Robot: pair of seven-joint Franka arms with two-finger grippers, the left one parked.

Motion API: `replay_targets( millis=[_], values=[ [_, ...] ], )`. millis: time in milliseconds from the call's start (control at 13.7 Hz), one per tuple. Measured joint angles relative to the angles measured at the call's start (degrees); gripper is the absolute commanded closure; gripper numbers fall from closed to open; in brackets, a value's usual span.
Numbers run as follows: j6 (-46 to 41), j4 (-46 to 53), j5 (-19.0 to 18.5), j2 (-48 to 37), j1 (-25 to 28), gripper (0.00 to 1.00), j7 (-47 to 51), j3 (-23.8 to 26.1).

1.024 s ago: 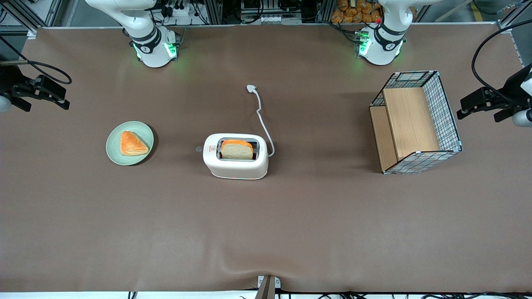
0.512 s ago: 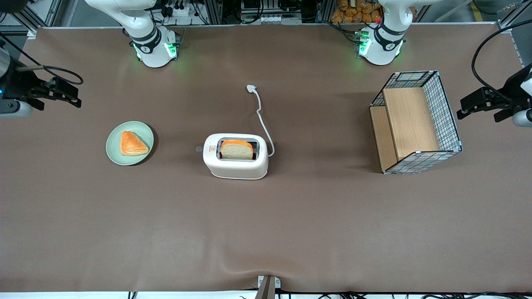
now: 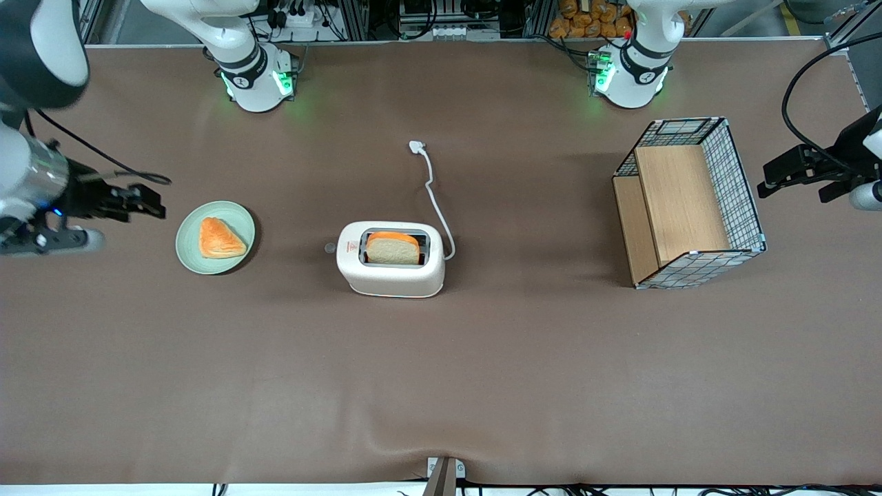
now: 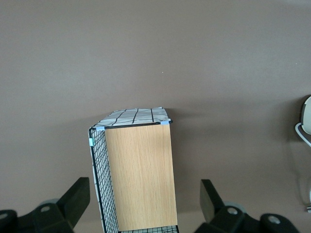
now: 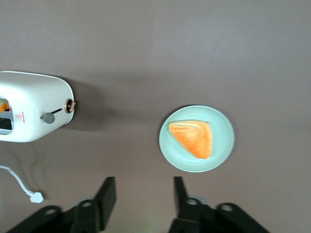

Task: Press toaster button with right arm
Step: 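Move the right gripper over the plate toward the toaster's lever side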

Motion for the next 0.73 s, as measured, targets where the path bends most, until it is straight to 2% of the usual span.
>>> replay_targets(
  millis=[146, 439, 732],
  values=[
    [0.02, -0.06, 2.92, 2.68, 0.03, 1.0, 0.0, 0.04],
    [1.69, -0.44, 9.53, 7.04, 0.56, 1.0, 0.01, 0.11],
    [9.27, -6.23, 17.13, 8.39, 2.87, 1.0, 0.1, 0.16]
  ],
)
